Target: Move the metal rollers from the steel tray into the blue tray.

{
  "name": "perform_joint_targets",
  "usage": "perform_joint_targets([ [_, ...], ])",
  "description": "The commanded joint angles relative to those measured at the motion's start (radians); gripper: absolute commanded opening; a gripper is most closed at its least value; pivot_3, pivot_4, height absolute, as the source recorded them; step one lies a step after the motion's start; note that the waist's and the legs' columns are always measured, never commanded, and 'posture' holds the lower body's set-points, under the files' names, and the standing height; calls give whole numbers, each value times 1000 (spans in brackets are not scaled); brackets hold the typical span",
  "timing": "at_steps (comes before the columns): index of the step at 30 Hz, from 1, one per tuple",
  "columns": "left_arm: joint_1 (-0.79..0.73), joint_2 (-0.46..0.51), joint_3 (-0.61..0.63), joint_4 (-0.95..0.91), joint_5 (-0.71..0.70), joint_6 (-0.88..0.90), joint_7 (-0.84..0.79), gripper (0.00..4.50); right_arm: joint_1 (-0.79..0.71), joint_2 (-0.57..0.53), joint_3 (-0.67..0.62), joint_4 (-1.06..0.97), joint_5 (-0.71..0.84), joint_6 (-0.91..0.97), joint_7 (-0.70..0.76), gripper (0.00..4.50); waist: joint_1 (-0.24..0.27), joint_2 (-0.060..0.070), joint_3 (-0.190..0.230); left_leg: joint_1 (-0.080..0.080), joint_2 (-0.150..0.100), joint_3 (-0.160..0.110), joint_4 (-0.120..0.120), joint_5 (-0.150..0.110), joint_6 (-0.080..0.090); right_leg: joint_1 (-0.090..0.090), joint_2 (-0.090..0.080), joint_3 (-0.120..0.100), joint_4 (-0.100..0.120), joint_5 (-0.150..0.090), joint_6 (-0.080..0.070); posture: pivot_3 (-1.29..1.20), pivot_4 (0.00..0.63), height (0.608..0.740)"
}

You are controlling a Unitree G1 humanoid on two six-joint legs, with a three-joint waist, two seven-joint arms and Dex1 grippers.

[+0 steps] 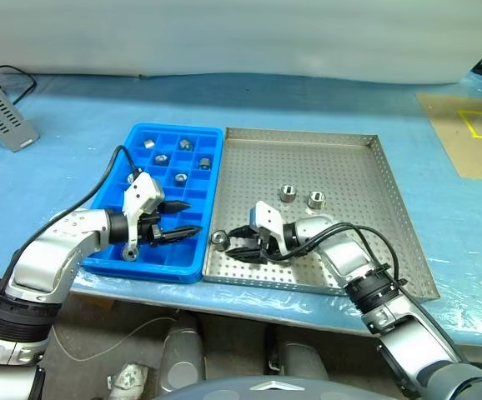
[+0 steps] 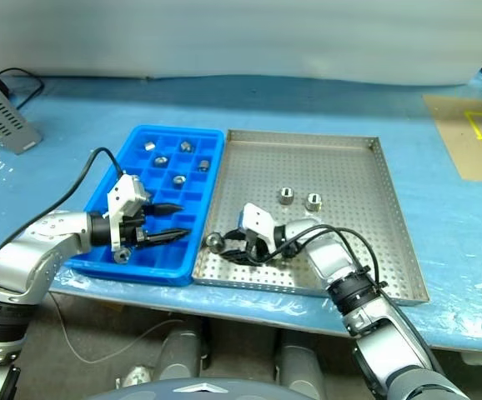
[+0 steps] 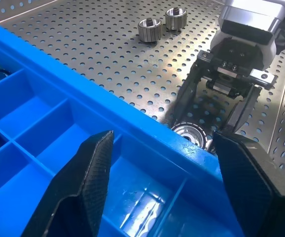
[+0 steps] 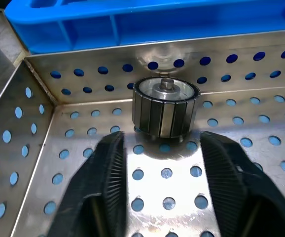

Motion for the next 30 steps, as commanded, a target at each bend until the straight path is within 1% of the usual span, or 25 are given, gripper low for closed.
perform_joint_targets([
  [1,2,8,13,-6,1,-20,-4,3381,-11,-2,-7,46,-27,-1,-17,3745,0,0,0,0,0,0,0,0,0,0,0,0,0,0,0,97,150,740],
  [6,0,4,9,9,6,-32,-9,3381,-36,24,-23,108,0,0,13,3745,-1,0,0,1,0,0,0,0,0,1,0,0,0,0,0,89,150,740],
  [10,-7,1,3,45,17,-59,-19,3381,-89,101,-33,267,-18,-83,-13,3745,-7,-1,-1,3,1,0,0,0,0,1,0,0,1,0,0,82,150,740],
  [13,-3,0,-3,54,23,-71,-23,3381,-109,127,-27,335,-21,-120,29,3745,-5,-1,-2,3,1,0,0,1,-1,1,0,0,1,1,-1,81,150,740],
  [18,-2,-4,-6,59,27,-74,-21,3381,-114,116,-11,309,-19,-105,110,3745,-5,-2,-2,3,1,0,0,0,-1,2,1,0,1,1,-1,88,150,740],
  [21,1,-5,-5,55,29,-71,-16,3381,-112,113,-16,278,-24,-95,105,3745,-5,-2,-2,3,2,0,-1,0,-1,1,1,-1,0,0,-2,91,150,740],
  [27,7,-8,0,44,26,-60,0,3381,-92,124,-23,167,-2,-15,93,3745,-2,-2,-2,2,2,0,-1,0,-1,1,1,-1,0,0,-2,101,150,740],
  [30,9,-6,1,40,25,-56,4,3381,-90,133,-33,152,-7,-11,70,3151,-1,-2,-2,2,2,0,-1,0,-1,1,1,-1,0,0,-2,101,150,740],
])
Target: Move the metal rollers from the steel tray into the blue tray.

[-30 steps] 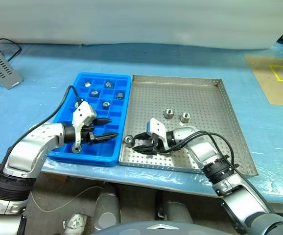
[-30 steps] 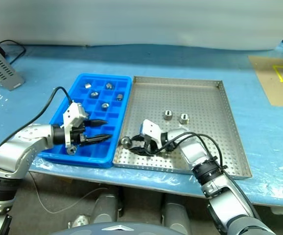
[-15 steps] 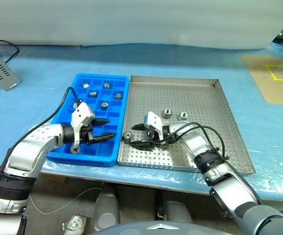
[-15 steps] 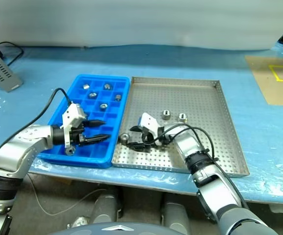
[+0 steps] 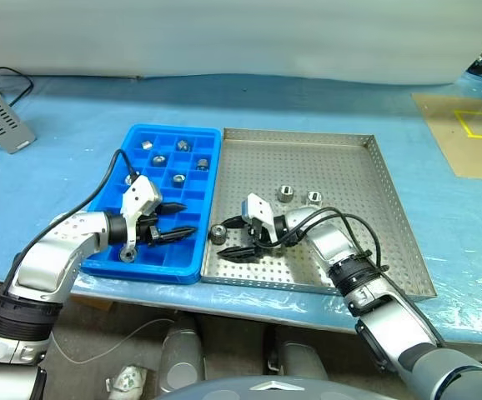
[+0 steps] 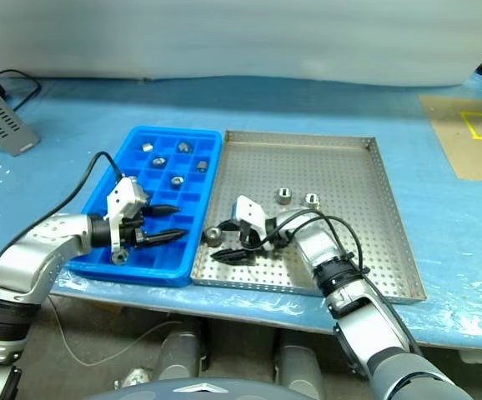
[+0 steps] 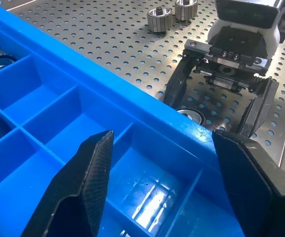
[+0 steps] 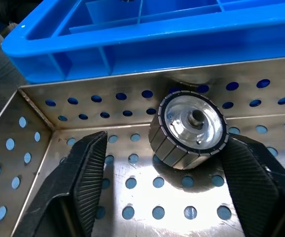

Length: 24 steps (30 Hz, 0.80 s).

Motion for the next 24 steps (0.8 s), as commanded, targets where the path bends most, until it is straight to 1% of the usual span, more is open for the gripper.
perform_joint_targets([
  [1,3,2,10,-26,-3,0,5,3381,9,12,-2,-34,1,4,-24,2817,0,0,0,0,0,0,0,0,0,0,0,0,0,0,0,101,150,740],
  [3,4,5,9,-19,2,-6,2,3381,3,16,0,-18,-14,-13,-44,2143,0,0,0,-1,0,0,0,0,0,-1,0,0,0,0,0,100,150,740],
  [4,4,6,9,-12,5,-10,-1,3381,-15,38,6,16,-23,-18,-61,1839,0,0,0,-1,0,0,0,0,0,-1,0,0,0,0,0,99,150,740],
  [8,1,8,10,18,13,-28,-15,3381,-60,98,10,86,-43,-22,-94,1839,-18,0,0,0,2,0,-1,1,-2,-1,1,0,1,0,0,92,150,740],
  [9,1,8,9,26,16,-34,-19,3381,-65,104,7,95,-46,-24,-95,1663,-23,0,0,1,3,0,-3,2,-3,-1,2,0,1,1,-1,90,150,740],
  [15,-1,0,2,58,27,-63,-32,3381,-64,105,-11,101,-40,-21,-86,1639,-27,0,0,9,2,0,-14,5,-8,-1,2,0,0,2,-3,84,150,740],
  [21,-5,-9,10,70,24,-80,-37,3381,-37,35,-36,-22,-3,50,-28,1639,-20,0,0,8,2,0,-14,5,-8,-1,2,0,-2,2,-5,74,150,740],
  [24,-7,-9,13,33,8,-65,-38,3381,-15,-52,-48,-126,18,82,32,1639,-8,0,0,5,2,1,-14,5,-7,-2,2,0,-4,2,-5,70,150,740],
])
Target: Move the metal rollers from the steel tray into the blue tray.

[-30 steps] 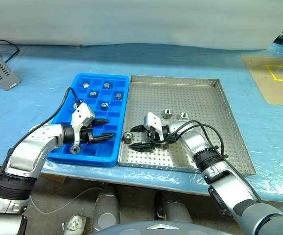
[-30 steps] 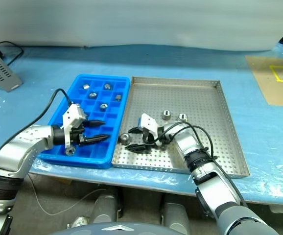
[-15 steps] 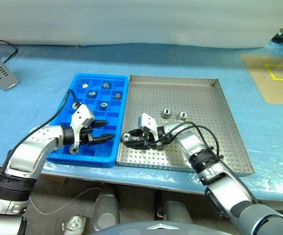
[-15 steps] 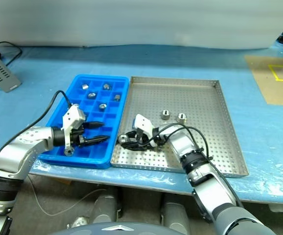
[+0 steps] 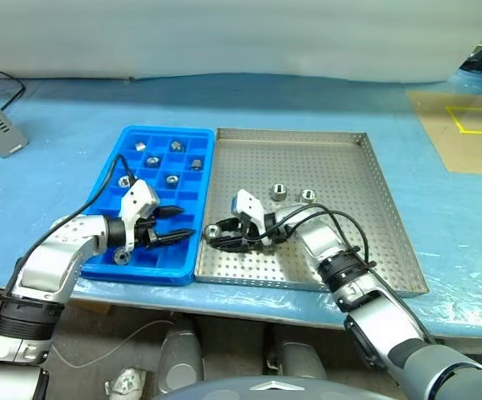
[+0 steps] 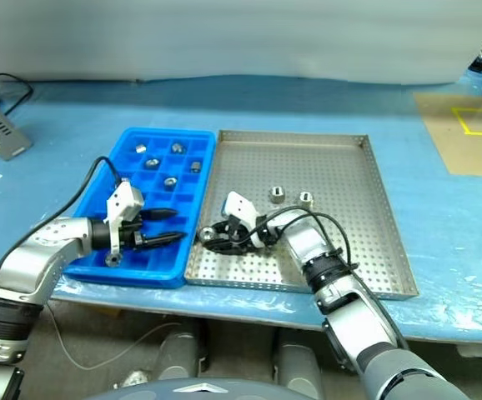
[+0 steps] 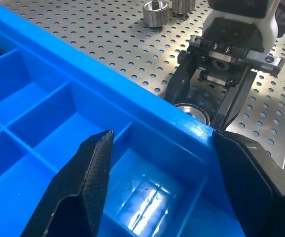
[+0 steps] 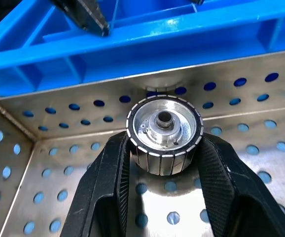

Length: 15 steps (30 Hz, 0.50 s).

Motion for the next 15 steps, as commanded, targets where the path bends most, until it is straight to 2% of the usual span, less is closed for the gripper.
perform_joint_targets([
  [1,-9,5,15,-54,-15,2,-1,3381,18,-84,-36,-144,53,34,68,1639,10,0,0,-1,0,0,0,-1,1,0,0,0,-1,0,0,70,150,740],
  [7,-20,-1,13,-79,-17,24,14,3381,20,-203,-86,-254,101,69,105,1639,14,0,0,-3,-1,0,1,-1,2,-1,0,-1,-3,0,0,57,150,740],
  [11,-26,1,50,-125,-40,52,47,3381,-61,-157,-144,-281,163,120,47,1639,6,0,0,-3,0,0,1,-1,2,-2,0,-1,-1,0,0,59,150,740],
  [15,-2,31,130,-183,-75,81,80,3381,-142,-76,-132,-287,192,147,26,1639,3,0,0,-3,0,0,1,-1,1,-3,1,-1,1,-1,-1,103,150,740],
])
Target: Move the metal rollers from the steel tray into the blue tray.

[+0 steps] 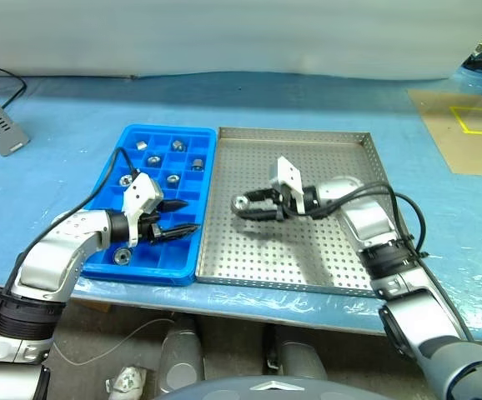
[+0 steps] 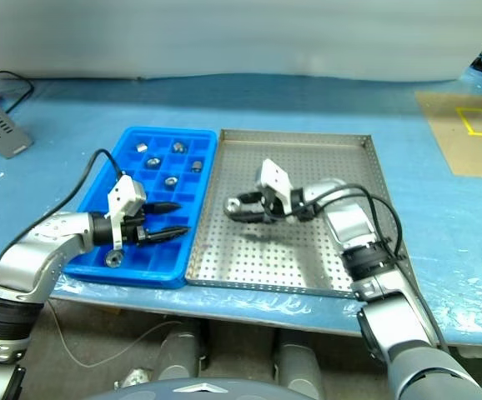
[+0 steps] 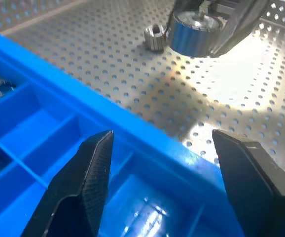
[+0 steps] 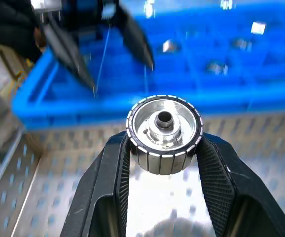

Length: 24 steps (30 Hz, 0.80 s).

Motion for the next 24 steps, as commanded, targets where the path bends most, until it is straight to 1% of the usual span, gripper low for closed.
perform_joint_targets([
  [1,29,41,108,-86,-45,26,30,3381,-63,53,9,-33,38,-5,0,1639,2,0,0,0,0,0,0,0,0,0,0,0,0,0,0,116,150,740],
  [7,177,75,254,-200,-82,59,85,3381,-133,118,78,116,-2,-107,63,1639,18,0,0,-4,0,-1,0,-1,2,0,-1,-2,-4,-1,0,249,150,740],
  [11,310,52,337,-308,-101,86,150,3381,-192,178,102,234,-15,-185,100,1639,27,-1,1,-5,1,-1,0,-1,1,-1,-1,-3,-4,-1,0,377,150,740],
  [13,358,41,364,-350,-113,95,179,3381,-213,200,106,275,-20,-216,117,1639,43,-1,1,-5,2,-2,-1,-1,1,-1,-1,-3,-4,-1,0,394,150,740],
  [16,478,3,429,-434,-124,103,228,3381,-247,254,121,356,-32,-274,144,1639,58,-1,1,-5,5,-2,-1,-1,1,-1,-1,-3,-4,-1,0,489,150,740],
  [20,580,-41,479,-506,-135,105,283,3381,-283,315,124,480,-72,-364,123,1639,87,-1,1,-6,6,-3,-2,-1,1,-2,-1,-4,-5,-1,-1,531,150,740],
  [24,634,-70,491,-543,-144,99,316,3381,-306,357,122,591,-126,-455,61,1639,125,0,1,-6,6,-4,-2,-1,1,-1,-1,-4,-6,-2,-1,535,150,740],
])
